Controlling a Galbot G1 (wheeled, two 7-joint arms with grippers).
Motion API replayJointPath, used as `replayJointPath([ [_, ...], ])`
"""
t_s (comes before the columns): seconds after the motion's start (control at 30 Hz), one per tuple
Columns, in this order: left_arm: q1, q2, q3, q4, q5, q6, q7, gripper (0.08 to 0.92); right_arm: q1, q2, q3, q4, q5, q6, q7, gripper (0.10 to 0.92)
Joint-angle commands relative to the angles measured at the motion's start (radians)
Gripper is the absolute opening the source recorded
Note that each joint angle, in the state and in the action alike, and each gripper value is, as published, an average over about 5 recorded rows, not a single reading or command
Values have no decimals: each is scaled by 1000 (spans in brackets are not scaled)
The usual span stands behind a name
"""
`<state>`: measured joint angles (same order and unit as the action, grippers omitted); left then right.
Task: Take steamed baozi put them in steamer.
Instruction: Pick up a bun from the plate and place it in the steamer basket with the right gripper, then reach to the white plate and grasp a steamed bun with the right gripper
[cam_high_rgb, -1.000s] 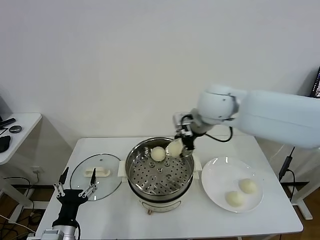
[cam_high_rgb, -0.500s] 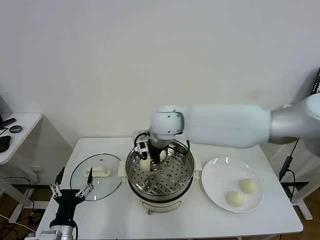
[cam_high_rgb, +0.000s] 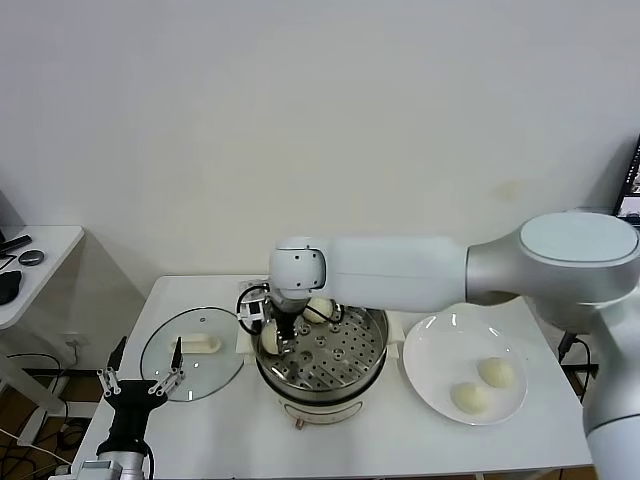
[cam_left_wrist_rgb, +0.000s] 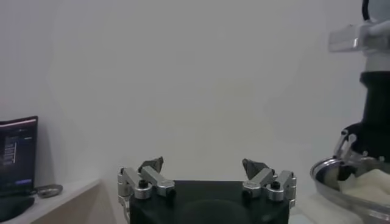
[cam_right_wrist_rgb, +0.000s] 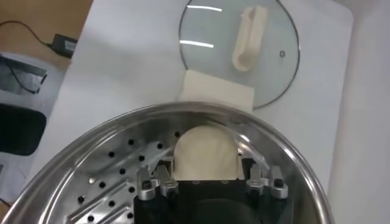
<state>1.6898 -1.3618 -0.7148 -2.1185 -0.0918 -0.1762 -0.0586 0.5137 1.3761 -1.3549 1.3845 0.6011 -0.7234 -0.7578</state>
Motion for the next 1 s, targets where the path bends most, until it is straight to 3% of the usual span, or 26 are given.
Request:
replayJointPath([
  [0.03, -1, 0, -1, 2, 0, -1, 0, 823, 105, -104, 9, 82, -32, -2, -125, 811],
  [0.33, -14, 5, 16, 14, 0, -2, 0, 823, 315, -551, -11, 350, -186, 150, -422, 823],
  [0.57, -8, 15, 19, 36, 1, -14, 1, 823, 260, -874, 31, 403, -402, 355, -578, 823],
  [0.77, -6, 19, 17, 43, 1, -18, 2, 823, 157, -997, 14, 436, -510, 438, -568, 823],
  [1.0, -9, 16, 21, 39, 8, -15, 4, 823, -82, -1025, 68, 403, -635, 464, -506, 823],
])
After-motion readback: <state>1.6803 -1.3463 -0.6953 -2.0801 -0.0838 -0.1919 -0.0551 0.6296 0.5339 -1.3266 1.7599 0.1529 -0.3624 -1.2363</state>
